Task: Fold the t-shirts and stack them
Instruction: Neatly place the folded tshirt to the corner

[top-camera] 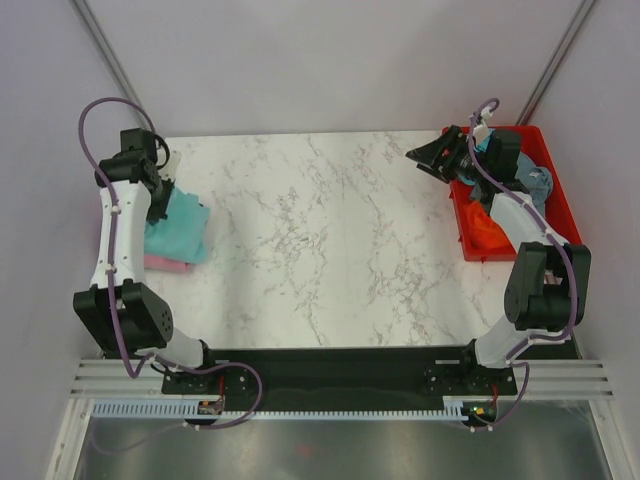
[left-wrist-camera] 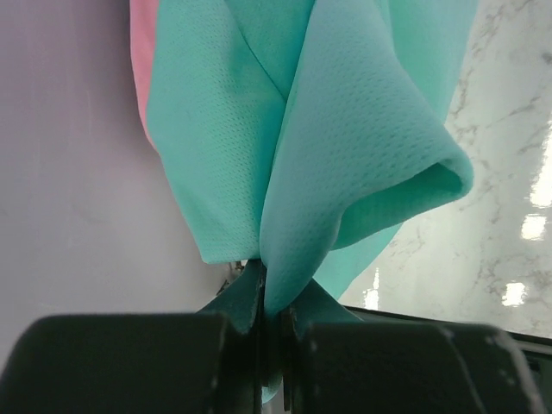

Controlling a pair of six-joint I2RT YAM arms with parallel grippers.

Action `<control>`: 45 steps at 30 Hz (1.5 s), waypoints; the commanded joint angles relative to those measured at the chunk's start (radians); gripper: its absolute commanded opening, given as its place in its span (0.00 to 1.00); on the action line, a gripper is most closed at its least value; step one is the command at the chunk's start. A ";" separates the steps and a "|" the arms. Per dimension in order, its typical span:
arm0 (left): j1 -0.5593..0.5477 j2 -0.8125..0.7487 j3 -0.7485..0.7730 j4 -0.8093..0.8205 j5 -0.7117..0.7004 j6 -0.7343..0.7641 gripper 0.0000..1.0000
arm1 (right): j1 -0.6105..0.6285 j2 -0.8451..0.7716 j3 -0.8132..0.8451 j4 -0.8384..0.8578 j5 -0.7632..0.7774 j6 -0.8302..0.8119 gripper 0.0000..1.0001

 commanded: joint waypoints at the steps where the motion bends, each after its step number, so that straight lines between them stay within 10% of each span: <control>1: 0.012 -0.058 -0.068 0.102 -0.135 0.090 0.02 | 0.000 -0.004 -0.009 0.061 -0.007 0.015 0.80; 35: 0.175 0.159 -0.236 0.258 -0.215 0.130 0.02 | 0.000 -0.027 -0.015 -0.014 0.025 -0.064 0.80; 36: 0.182 0.172 -0.222 0.695 -0.373 0.354 0.02 | 0.000 -0.028 -0.017 -0.015 0.024 -0.066 0.80; 45: 0.190 0.253 -0.108 0.736 -0.383 0.366 0.02 | 0.000 -0.034 -0.029 -0.041 0.037 -0.104 0.80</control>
